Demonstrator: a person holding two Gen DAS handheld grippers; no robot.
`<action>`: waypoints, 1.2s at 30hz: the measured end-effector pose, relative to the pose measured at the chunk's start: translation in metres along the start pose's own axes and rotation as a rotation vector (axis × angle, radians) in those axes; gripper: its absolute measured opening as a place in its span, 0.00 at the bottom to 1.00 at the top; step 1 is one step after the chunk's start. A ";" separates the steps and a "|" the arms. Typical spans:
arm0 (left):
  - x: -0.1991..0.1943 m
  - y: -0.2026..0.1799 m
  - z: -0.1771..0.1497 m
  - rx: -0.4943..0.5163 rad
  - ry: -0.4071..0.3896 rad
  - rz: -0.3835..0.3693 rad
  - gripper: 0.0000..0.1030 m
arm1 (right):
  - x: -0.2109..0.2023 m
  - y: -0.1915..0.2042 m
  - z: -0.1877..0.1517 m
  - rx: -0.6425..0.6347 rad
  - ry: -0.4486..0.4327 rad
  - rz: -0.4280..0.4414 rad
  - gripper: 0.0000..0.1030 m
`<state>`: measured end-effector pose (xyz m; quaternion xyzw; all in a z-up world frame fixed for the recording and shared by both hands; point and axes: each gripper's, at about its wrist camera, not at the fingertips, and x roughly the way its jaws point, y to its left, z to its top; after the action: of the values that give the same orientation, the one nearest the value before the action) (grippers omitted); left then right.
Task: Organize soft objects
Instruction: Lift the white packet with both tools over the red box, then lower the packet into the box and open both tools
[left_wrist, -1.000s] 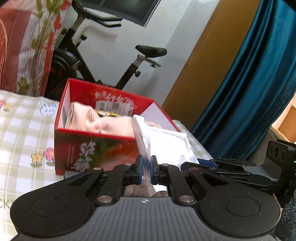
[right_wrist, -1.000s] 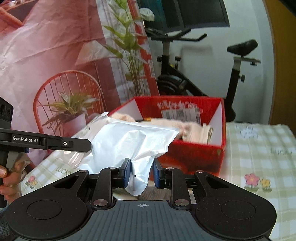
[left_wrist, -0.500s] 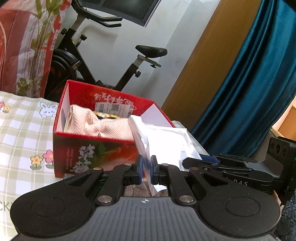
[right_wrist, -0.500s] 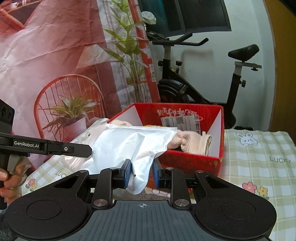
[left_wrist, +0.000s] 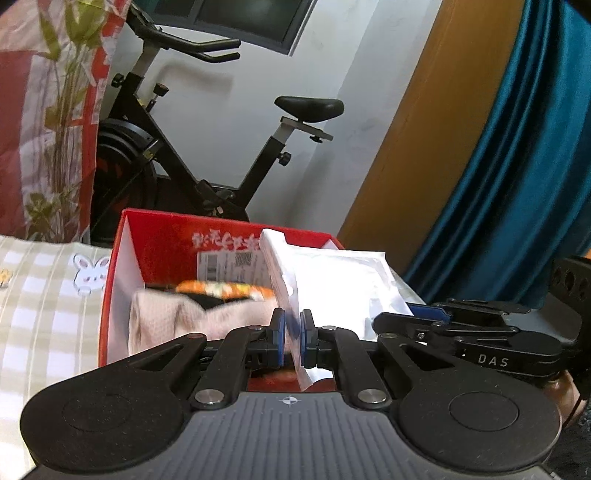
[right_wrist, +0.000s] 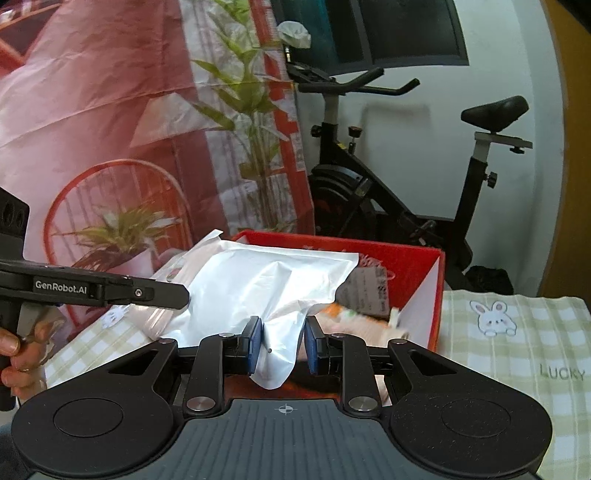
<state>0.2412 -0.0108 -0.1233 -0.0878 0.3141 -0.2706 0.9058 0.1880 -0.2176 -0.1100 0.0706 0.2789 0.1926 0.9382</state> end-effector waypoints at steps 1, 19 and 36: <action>0.007 0.001 0.005 0.004 0.004 0.004 0.08 | 0.006 -0.006 0.005 0.003 0.002 -0.004 0.22; 0.073 0.023 0.032 0.002 0.083 0.121 0.15 | 0.101 -0.045 0.046 -0.033 0.161 -0.087 0.28; 0.015 0.001 0.021 0.093 0.030 0.216 0.66 | 0.063 -0.007 0.029 -0.096 0.173 -0.149 0.46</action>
<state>0.2639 -0.0186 -0.1147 -0.0072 0.3221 -0.1872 0.9280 0.2545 -0.1993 -0.1190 -0.0122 0.3539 0.1409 0.9245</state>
